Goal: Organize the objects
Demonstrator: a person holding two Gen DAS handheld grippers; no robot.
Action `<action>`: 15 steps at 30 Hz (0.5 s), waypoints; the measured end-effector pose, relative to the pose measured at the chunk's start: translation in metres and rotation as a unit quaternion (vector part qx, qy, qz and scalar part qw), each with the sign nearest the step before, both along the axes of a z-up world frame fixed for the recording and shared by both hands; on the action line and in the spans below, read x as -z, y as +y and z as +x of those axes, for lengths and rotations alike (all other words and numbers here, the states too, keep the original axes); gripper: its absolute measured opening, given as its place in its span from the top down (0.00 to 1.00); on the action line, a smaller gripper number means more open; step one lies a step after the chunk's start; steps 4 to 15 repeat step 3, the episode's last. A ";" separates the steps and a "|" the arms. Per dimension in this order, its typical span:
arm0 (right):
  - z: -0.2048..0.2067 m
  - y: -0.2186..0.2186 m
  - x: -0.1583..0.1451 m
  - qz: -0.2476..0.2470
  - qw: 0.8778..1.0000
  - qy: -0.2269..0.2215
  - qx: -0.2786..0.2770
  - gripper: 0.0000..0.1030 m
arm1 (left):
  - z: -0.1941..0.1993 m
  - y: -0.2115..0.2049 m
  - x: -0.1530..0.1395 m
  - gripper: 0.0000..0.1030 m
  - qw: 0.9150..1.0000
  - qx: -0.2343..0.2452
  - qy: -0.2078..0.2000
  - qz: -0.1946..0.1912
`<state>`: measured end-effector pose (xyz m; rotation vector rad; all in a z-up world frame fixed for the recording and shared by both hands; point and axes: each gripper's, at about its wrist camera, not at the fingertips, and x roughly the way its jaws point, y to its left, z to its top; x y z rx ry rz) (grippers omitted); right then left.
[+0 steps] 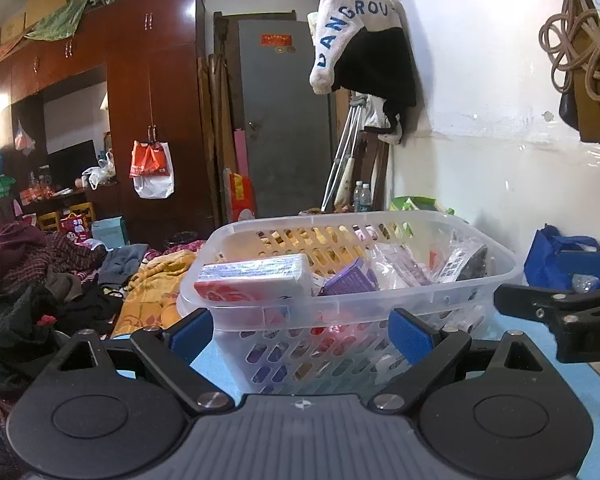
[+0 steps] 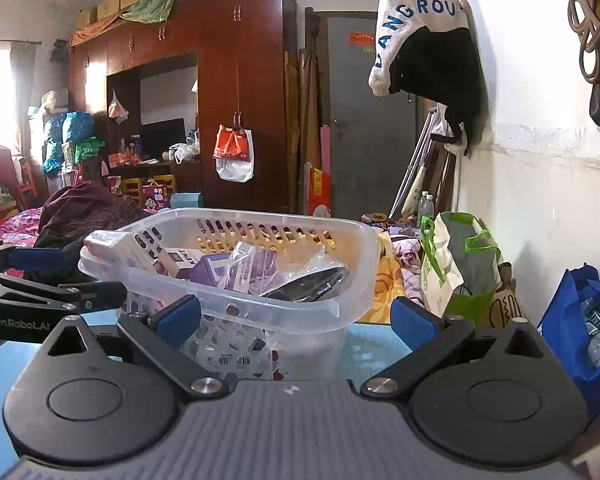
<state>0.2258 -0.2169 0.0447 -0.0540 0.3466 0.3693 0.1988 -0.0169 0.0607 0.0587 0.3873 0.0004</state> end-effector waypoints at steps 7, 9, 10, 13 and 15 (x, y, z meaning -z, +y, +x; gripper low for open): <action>0.000 0.000 0.000 0.001 1.000 0.002 0.002 0.00 | 0.000 0.000 0.001 0.07 1.000 0.000 -0.003 0.000; 0.000 0.000 0.000 0.001 1.000 0.002 0.002 0.00 | 0.000 0.000 0.001 0.07 1.000 0.000 -0.003 0.000; 0.000 0.000 0.000 0.001 1.000 0.002 0.002 0.00 | 0.000 0.000 0.001 0.07 1.000 0.000 -0.003 0.000; 0.000 0.000 0.000 0.001 1.000 0.002 0.002 0.00 | 0.000 0.000 0.001 0.07 1.000 0.000 -0.003 0.000; 0.000 0.000 0.000 0.001 1.000 0.002 0.002 0.00 | 0.000 0.000 0.001 0.07 1.000 0.000 -0.003 0.000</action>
